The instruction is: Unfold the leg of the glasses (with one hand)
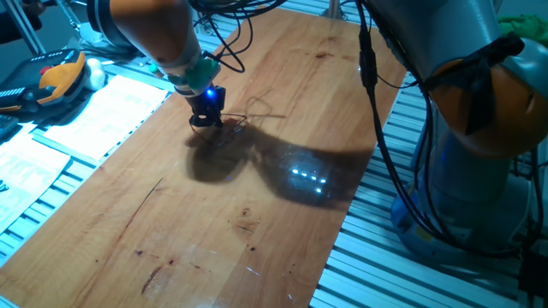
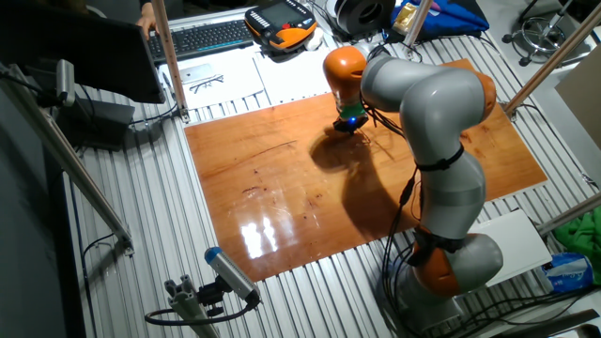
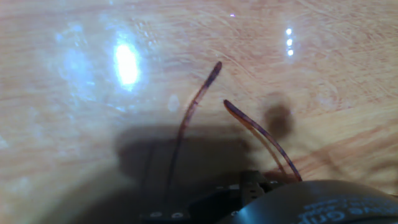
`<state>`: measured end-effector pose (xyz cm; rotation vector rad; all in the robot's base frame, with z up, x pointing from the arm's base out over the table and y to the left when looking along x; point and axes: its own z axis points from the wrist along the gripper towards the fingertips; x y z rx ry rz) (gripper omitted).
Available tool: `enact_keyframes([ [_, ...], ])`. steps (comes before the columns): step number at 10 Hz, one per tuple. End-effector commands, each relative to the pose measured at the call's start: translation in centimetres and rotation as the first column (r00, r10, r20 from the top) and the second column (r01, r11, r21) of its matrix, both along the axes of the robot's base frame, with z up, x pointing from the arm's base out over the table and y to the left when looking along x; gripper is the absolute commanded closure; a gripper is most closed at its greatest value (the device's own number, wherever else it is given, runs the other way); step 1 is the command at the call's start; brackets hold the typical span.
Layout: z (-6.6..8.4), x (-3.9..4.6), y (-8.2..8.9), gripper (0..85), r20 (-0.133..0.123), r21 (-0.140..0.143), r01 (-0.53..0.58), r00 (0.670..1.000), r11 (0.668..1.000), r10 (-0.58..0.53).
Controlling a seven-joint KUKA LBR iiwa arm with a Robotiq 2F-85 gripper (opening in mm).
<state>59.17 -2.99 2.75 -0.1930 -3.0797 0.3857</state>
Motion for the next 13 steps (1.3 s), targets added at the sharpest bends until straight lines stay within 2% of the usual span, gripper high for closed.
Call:
enact_keyframes([
  [1, 0.0, 0.14, 0.1, 85.0, 0.001, 0.004, 0.002, 1.000, 1.000, -0.002],
  [4, 0.7, 0.85, 0.8, 85.0, 0.003, 0.010, 0.009, 1.000, 1.000, -0.009],
  [6, 0.5, 0.99, 0.5, 85.0, 0.004, 0.015, 0.001, 1.000, 1.000, -0.001],
  [9, 0.0, 1.22, 0.4, 85.0, -0.002, 0.054, -0.010, 1.000, 0.999, 0.010],
  [13, 0.3, 1.20, -0.7, 85.0, 0.007, 0.056, -0.033, 0.999, 0.998, 0.032],
])
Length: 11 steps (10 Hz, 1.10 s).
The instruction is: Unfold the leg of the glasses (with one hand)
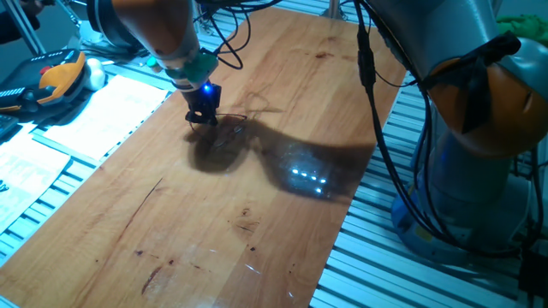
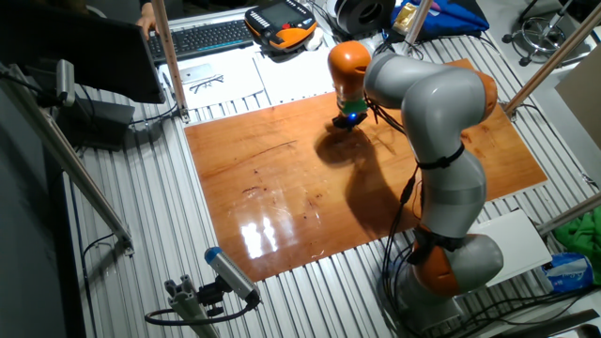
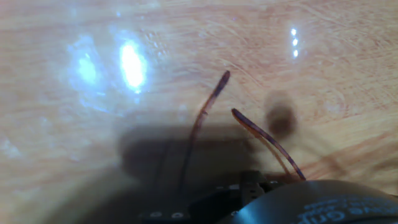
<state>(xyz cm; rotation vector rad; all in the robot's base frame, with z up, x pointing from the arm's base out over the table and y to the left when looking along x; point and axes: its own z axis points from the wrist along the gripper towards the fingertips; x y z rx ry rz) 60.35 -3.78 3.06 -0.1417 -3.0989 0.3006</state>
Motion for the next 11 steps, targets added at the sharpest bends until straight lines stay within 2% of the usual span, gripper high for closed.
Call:
enact_keyframes([
  [1, -0.1, -0.07, -0.2, 85.0, 0.003, 0.002, -0.003, 1.000, 1.000, 0.003],
  [3, -0.2, -0.28, -0.9, 85.0, 0.007, -0.004, -0.016, 1.000, 1.000, 0.016],
  [7, -0.4, -1.24, -2.6, 85.0, 0.023, -0.010, -0.037, 0.999, 0.999, 0.037],
  [11, -0.1, -1.76, -3.2, 85.0, 0.019, -0.010, -0.033, 0.999, 0.999, 0.033],
])
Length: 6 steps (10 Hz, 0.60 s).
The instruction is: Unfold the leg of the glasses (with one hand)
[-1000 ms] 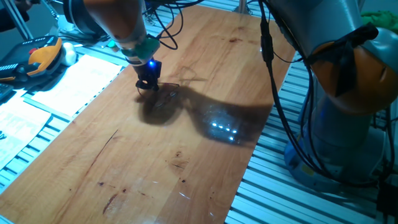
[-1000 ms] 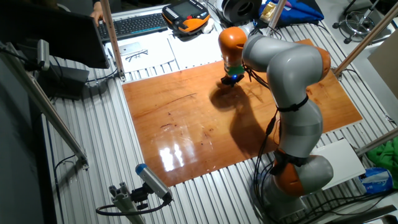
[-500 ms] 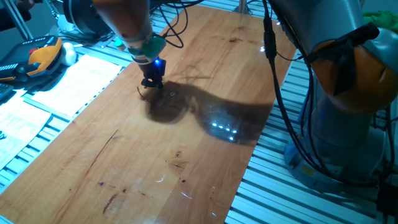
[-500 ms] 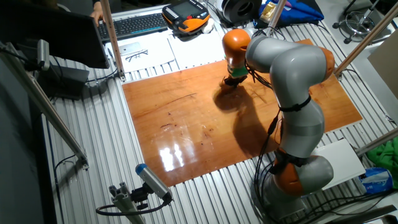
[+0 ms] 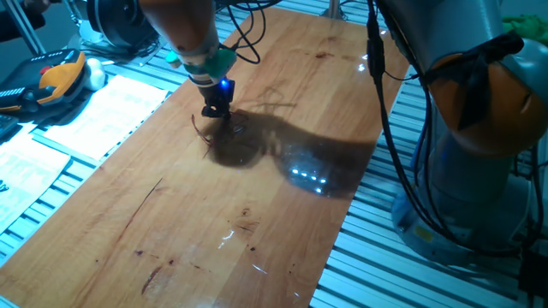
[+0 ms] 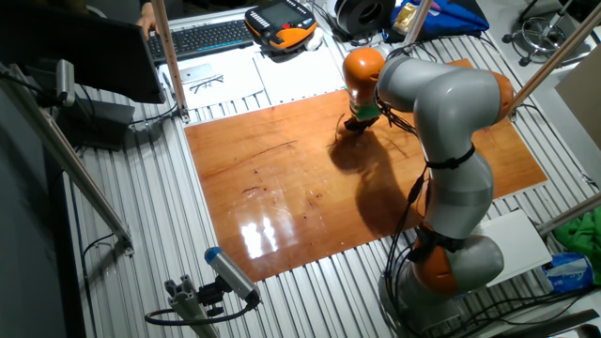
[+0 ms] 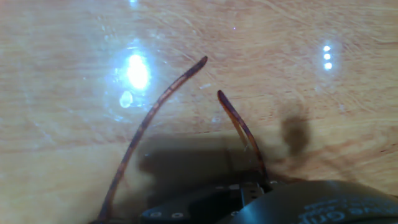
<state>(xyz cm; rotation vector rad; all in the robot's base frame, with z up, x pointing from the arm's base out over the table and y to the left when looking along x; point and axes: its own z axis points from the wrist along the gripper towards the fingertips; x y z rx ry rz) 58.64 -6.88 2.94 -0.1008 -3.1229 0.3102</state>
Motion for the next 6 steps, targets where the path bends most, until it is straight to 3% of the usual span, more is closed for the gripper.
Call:
enact_keyframes([
  [1, 0.0, 0.13, 0.3, 85.0, 0.001, 0.003, 0.007, 1.000, 1.000, -0.007],
  [3, 0.1, 0.80, 1.5, 85.0, 0.002, -0.002, 0.020, 1.000, 1.000, -0.020],
  [6, -0.2, 1.60, 2.8, 85.0, -0.003, 0.015, 0.029, 1.000, 0.999, -0.029],
])
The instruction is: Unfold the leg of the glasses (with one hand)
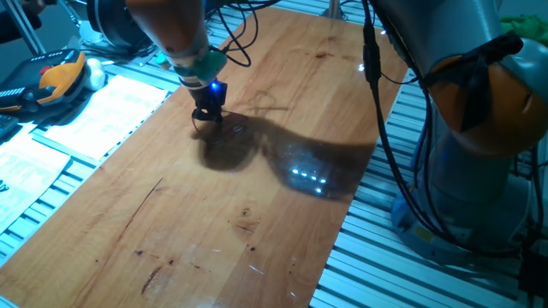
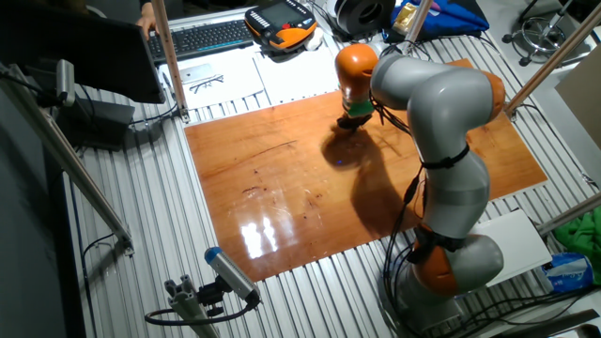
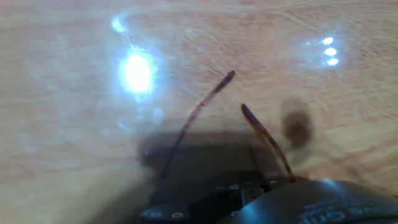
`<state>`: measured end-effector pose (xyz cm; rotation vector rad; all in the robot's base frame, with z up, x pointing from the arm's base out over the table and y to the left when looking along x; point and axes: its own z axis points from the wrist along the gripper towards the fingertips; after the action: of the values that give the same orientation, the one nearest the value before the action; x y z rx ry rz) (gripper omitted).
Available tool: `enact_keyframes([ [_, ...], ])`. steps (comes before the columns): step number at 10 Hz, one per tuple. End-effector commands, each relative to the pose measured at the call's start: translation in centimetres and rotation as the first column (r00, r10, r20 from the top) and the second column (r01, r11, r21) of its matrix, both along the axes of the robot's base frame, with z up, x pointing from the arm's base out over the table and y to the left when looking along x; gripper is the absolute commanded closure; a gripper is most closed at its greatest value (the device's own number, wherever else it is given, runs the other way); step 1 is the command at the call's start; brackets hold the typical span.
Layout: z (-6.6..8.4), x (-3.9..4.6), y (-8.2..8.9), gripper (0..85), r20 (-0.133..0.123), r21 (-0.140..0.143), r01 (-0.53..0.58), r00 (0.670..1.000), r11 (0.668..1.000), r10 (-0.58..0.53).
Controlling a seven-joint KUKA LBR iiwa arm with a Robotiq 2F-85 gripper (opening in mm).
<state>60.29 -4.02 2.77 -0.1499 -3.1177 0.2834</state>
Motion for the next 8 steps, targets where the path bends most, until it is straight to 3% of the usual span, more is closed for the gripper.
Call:
enact_keyframes([
  [1, 0.01, 0.12, 0.21, 85.0, -0.001, 0.004, 0.005, 1.000, 1.000, -0.005],
  [2, 0.05, 0.18, 0.33, 85.0, -0.002, 0.034, 0.028, 1.000, 0.999, -0.028],
  [4, 0.18, 0.18, 0.11, 85.0, 0.012, 0.068, 0.055, 0.998, 0.996, -0.056],
  [8, 0.37, -0.11, -0.58, 85.0, 0.045, 0.031, 0.028, 0.999, 0.999, -0.029],
])
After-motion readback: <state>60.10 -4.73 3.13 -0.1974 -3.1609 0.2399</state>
